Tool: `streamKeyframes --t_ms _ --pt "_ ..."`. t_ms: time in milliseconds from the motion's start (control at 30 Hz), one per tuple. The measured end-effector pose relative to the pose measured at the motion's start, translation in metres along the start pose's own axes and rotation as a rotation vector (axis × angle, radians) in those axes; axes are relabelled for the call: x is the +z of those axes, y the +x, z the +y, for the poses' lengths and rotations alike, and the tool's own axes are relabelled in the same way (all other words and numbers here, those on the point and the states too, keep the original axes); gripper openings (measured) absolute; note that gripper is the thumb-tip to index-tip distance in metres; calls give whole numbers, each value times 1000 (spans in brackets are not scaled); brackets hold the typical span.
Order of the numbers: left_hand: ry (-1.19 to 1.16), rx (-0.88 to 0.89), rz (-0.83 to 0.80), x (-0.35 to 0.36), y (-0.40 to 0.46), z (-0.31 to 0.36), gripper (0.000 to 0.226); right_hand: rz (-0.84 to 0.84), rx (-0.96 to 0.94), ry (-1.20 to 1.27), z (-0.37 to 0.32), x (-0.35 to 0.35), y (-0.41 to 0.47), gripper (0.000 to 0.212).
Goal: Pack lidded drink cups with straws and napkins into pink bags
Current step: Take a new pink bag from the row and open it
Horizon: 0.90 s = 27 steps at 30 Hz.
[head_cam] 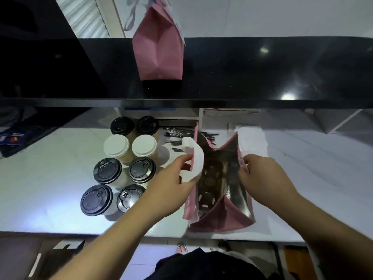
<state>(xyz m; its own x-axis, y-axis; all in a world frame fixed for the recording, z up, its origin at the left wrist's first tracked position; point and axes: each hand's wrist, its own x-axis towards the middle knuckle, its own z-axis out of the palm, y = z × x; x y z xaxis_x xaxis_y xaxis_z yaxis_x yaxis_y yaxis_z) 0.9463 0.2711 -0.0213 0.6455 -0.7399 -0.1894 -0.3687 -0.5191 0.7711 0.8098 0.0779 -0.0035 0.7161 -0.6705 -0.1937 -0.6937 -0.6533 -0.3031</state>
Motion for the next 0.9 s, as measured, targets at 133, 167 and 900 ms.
streamKeyframes --t_ms 133,167,900 --pt "-58 -16 -55 -8 -8 -8 71 -36 -8 37 7 3 2 22" --pt "-64 -11 -74 -12 -13 -12 72 -44 -13 47 8 3 3 22" --pt "705 -397 122 -37 -48 -72 79 -86 -81 135 22 -2 17 20"
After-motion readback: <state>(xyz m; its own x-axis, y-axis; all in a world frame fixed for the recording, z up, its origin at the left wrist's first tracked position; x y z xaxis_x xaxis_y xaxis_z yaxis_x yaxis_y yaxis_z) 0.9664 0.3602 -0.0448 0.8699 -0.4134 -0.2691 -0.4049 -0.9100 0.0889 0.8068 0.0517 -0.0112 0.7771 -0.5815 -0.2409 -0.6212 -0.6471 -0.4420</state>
